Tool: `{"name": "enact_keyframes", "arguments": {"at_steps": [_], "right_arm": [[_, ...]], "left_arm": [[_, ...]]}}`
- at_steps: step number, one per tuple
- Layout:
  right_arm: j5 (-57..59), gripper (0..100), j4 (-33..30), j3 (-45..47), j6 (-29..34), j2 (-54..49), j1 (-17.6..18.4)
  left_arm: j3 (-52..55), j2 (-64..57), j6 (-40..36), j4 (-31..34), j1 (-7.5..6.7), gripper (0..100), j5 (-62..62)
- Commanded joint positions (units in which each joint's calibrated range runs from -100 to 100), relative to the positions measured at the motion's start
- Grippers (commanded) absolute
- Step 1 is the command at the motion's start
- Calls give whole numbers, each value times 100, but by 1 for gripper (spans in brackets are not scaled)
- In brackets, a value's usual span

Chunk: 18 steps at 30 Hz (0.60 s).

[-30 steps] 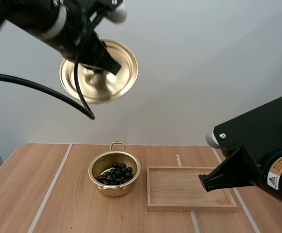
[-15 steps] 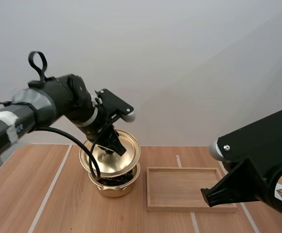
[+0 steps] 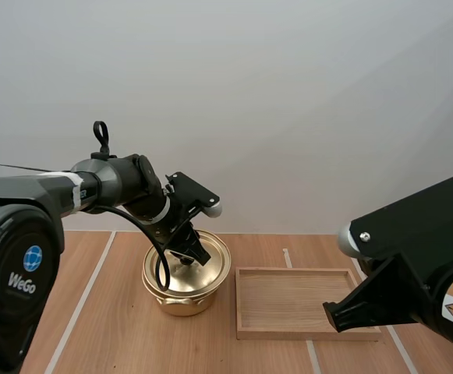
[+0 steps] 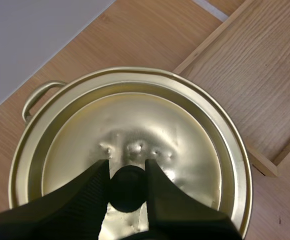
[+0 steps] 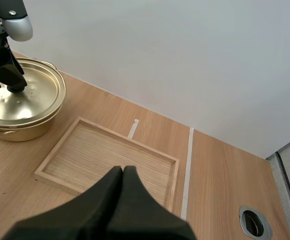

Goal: Open the lid, put the grape in the pot, and close it

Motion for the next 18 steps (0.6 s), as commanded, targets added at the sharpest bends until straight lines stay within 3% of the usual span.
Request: {"name": "enact_keyframes", "arguments": {"at_steps": [1,13,15,16,18], "right_arm": [[5,0,58,7,-47,-54,-22],[5,0,110,7,-59,-54,-22],[5,0,110,7,-59,-54,-22],[5,0,110,7,-59,-54,-22],[5,0,110,7,-59,-54,-22]], "left_arm": [[15,13,38,-5,-22,0,-144],[15,13,38,158,-22,0,-215],[15,13,29,158,-22,10,-196],[15,13,29,158,-22,21,-179],[15,13,18,158,-22,53,-28]]}}
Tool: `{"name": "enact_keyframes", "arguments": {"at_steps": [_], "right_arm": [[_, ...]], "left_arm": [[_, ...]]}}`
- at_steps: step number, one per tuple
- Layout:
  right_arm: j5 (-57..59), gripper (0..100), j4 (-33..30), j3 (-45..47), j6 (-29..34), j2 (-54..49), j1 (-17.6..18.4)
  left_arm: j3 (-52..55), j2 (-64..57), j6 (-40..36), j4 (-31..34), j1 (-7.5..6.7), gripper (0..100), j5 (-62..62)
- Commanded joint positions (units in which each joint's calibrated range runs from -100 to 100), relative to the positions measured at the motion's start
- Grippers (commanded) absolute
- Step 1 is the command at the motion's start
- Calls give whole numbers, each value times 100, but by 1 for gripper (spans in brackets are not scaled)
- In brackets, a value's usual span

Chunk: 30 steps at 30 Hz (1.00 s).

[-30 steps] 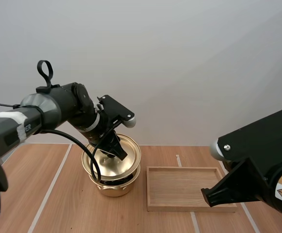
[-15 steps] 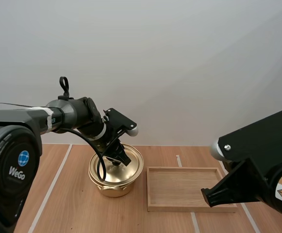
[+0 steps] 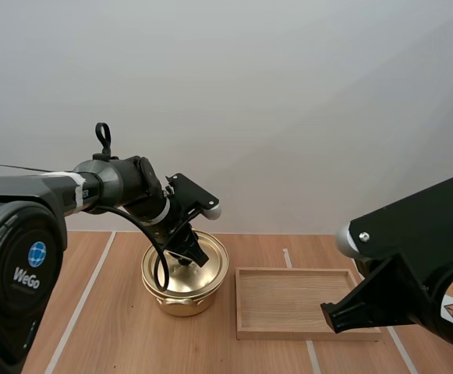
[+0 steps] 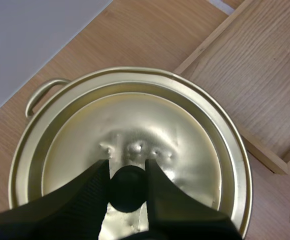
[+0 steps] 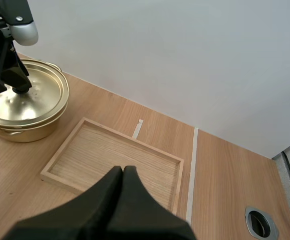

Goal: Open the lid, put the grape in the pot, and close it

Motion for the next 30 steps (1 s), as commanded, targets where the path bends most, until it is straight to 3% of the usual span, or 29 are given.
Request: {"name": "enact_keyframes", "arguments": {"at_steps": [1,2,3,9,17,18,19,20,21,30], "right_arm": [[5,0,-11,7,-59,-54,-22],[5,0,-11,7,-59,-54,-22],[22,0,-11,7,-58,-54,-22],[22,0,-11,7,-58,-54,-22],[22,0,-11,7,-30,-54,-22],[22,0,-11,7,-30,-54,-22],[22,0,-11,7,-30,-54,-22],[22,0,-11,7,-30,-54,-22],[22,0,-11,7,-30,-54,-22],[-252,0,90,7,351,-395,-103]], "left_arm": [[15,-17,-3,48,-22,76,166],[15,-30,-66,48,-22,96,202],[15,-50,-157,48,-22,100,237],[-4,-794,-244,48,-22,100,490],[-201,-3015,-406,48,-22,100,1682],[-201,-3366,-480,64,-22,86,1794],[-201,-3714,-603,97,-22,57,1901],[-201,-3919,-648,117,-22,44,1942],[-201,-4389,-769,157,-22,0,2102],[543,-7148,-1527,213,-22,2,1634]]}}
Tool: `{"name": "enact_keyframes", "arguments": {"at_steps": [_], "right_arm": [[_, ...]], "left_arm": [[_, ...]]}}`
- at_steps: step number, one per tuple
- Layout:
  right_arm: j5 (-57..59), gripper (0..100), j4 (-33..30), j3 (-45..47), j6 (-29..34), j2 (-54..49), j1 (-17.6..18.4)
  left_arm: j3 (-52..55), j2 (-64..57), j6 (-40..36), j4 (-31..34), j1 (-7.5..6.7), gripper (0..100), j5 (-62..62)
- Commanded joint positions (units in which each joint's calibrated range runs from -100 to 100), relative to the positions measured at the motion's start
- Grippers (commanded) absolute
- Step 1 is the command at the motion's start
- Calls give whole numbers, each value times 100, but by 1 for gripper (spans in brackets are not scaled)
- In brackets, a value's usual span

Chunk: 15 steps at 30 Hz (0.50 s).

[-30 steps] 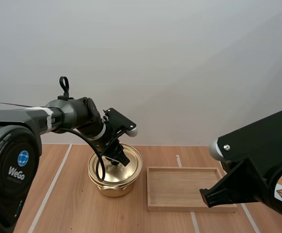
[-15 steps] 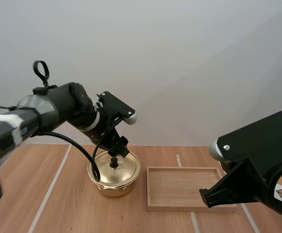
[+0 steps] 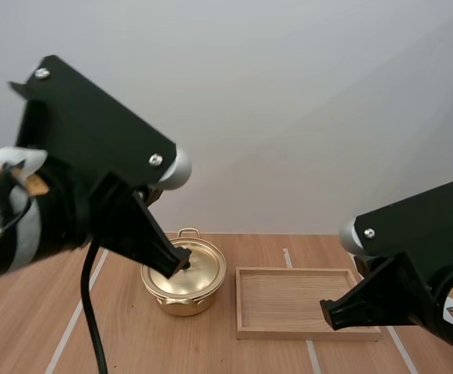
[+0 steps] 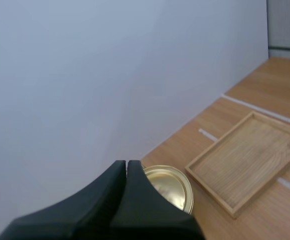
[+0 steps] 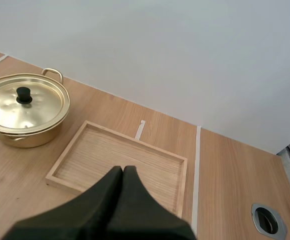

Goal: Open the lid, put the grape in the pot, and close it

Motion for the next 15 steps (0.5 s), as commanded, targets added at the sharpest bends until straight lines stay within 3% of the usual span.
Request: {"name": "enact_keyframes", "arguments": {"at_steps": [1,10,15], "right_arm": [[-317,0,91,7,141,-365,-96],[-1819,0,723,234,318,-1112,-256],[-2069,0,712,807,1007,-1271,-520]], "left_arm": [[446,-733,-458,89,-22,2,-441],[2022,-2202,-2690,978,-22,2,-3296],[2788,-2588,-2915,1440,-22,2,-2974]]}}
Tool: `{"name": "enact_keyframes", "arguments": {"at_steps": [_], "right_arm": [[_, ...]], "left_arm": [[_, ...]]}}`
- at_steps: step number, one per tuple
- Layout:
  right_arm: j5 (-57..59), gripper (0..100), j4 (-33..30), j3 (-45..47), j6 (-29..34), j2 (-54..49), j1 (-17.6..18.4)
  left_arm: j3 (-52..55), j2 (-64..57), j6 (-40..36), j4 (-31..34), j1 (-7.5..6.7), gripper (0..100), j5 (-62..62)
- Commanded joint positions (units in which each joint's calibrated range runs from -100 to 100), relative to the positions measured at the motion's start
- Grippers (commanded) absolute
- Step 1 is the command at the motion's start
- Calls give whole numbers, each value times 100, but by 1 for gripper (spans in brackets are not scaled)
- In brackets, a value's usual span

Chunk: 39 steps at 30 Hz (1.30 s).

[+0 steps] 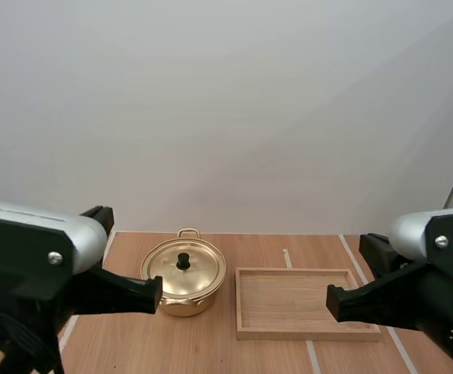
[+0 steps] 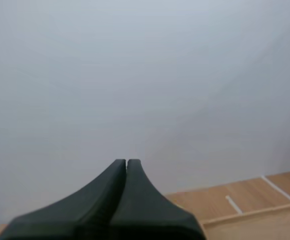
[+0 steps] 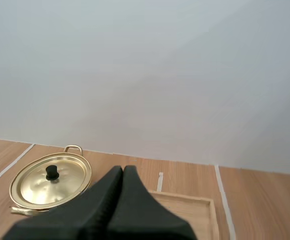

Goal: Open the lid, put the grape in the pot, and close it

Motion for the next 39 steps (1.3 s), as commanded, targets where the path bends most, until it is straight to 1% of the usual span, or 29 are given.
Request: {"name": "enact_keyframes", "arguments": {"at_steps": [1,3,5,6,8,10,13,16,19,21,23,25,26,29,31,35,39], "right_arm": [[-532,0,-16,278,470,-280,-215],[-998,0,-16,414,612,-456,-355],[-1342,0,32,480,584,-456,-472],[-1528,0,22,528,497,-456,-501],[-2396,0,-61,806,252,-456,-512],[-3436,0,-264,1253,-81,-456,-512],[-4698,0,-460,2150,-113,-456,-512],[-5254,0,-446,3033,-92,-456,-512],[-5314,0,-446,3798,-92,-456,-512],[-5314,0,-446,4262,-92,-456,-512],[-5314,0,-446,4402,-92,-456,-520],[-4403,0,-249,4402,-51,-456,-563],[-4254,0,-226,4402,-51,-456,-596],[-4132,0,-183,4402,2,-456,-737],[-4132,0,-183,4402,107,-456,-824],[-4132,0,-183,4402,123,-456,-927],[-4132,0,-183,4402,123,-456,-927]], "left_arm": [[286,-380,-186,231,-22,2,-42],[290,-581,-150,253,4,2,-192],[286,-581,-126,346,23,2,-326],[306,-581,-126,393,41,2,-326],[464,-581,-126,435,40,2,-601],[844,-581,-126,439,40,2,-1364],[1623,-581,70,439,40,2,-2708],[2396,-581,97,439,40,2,-3598],[3215,-581,97,439,40,2,-4441],[3710,-581,88,439,40,2,-4668],[3947,-581,-8,439,40,2,-4726],[3947,-581,-243,385,66,2,-3659],[3947,-581,-322,362,85,2,-3500],[3947,-581,-580,353,148,2,-2981],[3947,-581,-700,353,153,2,-2560],[3947,-581,-700,353,153,2,-2577],[3947,-581,-700,353,153,2,-2799]]}}
